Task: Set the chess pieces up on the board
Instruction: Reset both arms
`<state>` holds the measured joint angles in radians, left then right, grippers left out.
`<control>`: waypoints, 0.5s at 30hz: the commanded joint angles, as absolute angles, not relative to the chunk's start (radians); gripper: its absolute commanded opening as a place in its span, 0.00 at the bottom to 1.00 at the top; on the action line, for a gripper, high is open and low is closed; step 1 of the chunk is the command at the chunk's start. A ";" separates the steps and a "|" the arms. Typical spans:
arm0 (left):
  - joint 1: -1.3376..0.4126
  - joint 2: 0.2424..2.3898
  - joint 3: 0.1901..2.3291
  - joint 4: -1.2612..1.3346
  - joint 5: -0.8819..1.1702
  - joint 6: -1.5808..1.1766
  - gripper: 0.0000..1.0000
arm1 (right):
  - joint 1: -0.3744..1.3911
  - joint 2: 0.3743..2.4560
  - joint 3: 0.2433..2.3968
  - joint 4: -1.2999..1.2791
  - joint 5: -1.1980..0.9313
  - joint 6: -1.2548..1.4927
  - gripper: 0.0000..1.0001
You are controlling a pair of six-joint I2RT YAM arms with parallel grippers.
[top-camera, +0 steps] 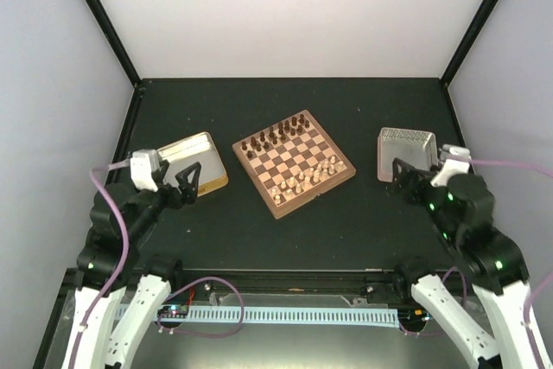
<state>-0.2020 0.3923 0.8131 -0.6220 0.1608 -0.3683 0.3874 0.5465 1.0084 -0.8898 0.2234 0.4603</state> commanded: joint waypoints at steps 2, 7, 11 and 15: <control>-0.198 0.305 0.882 -0.773 0.160 -0.331 0.99 | 0.388 0.418 1.038 -1.030 0.298 0.472 1.00; -0.199 0.267 0.954 -0.856 0.139 -0.295 0.99 | 0.388 0.357 1.081 -1.114 0.333 0.518 1.00; -0.199 0.261 1.008 -0.896 0.126 -0.285 0.99 | 0.388 0.320 1.105 -1.165 0.357 0.542 1.00; -0.199 0.254 1.067 -0.906 0.127 -0.274 0.99 | 0.388 0.295 1.099 -1.206 0.361 0.569 1.00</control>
